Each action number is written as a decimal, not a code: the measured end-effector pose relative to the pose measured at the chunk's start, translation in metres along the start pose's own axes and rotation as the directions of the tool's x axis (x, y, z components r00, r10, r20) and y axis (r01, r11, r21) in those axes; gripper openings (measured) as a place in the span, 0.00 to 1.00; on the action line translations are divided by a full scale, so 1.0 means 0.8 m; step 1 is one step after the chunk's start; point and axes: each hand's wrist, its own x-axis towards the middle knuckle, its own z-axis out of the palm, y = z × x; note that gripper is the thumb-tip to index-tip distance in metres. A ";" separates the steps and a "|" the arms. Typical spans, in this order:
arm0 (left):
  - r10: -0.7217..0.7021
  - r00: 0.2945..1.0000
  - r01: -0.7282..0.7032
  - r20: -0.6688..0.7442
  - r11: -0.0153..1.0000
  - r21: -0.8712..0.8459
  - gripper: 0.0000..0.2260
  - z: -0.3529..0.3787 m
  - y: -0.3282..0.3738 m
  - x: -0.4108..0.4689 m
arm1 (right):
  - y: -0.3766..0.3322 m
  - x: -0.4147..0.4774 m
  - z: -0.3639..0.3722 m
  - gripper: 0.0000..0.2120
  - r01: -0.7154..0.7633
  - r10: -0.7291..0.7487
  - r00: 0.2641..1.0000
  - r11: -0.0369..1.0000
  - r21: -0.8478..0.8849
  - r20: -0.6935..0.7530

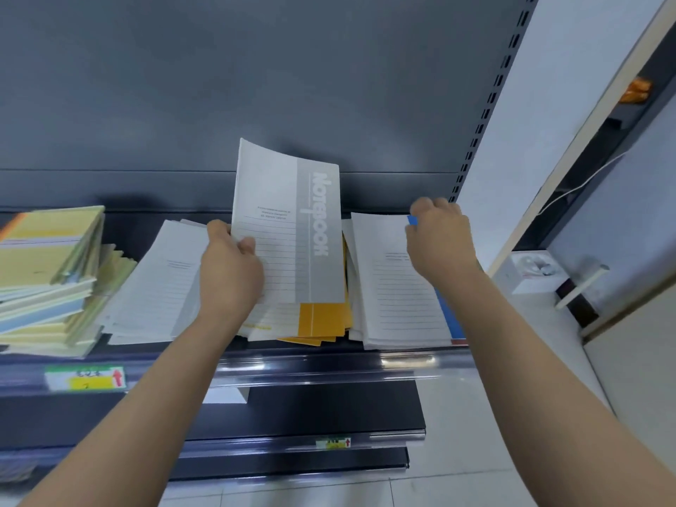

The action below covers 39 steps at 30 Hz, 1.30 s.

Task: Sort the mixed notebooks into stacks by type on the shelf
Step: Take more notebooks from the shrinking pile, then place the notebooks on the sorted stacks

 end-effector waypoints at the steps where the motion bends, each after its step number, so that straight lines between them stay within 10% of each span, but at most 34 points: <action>1: 0.006 1.000 -0.006 0.002 1.000 0.002 0.06 -0.007 0.000 0.003 | -0.017 0.001 -0.009 0.12 0.050 -0.050 0.999 0.998 0.024 -0.016; 17: -0.088 0.992 0.043 0.087 0.908 0.417 0.15 -0.136 -0.106 0.087 | -0.250 -0.013 -0.058 0.12 0.358 -0.349 0.930 0.931 0.065 -0.114; 24: -0.012 0.968 -0.175 0.252 0.688 0.704 0.28 -0.121 -0.136 0.111 | -0.285 -0.026 -0.057 0.12 0.295 -0.293 0.955 0.955 0.033 -0.057; 31: 0.122 0.899 -0.438 0.421 0.287 0.852 0.16 -0.128 -0.124 0.104 | -0.305 -0.043 -0.055 0.13 0.214 -0.212 0.976 0.976 0.037 -0.055; 39: 0.429 0.848 -0.510 0.313 0.497 0.702 0.15 -0.157 -0.086 0.104 | -0.321 -0.037 -0.064 0.14 0.307 -0.305 0.951 0.951 0.044 -0.044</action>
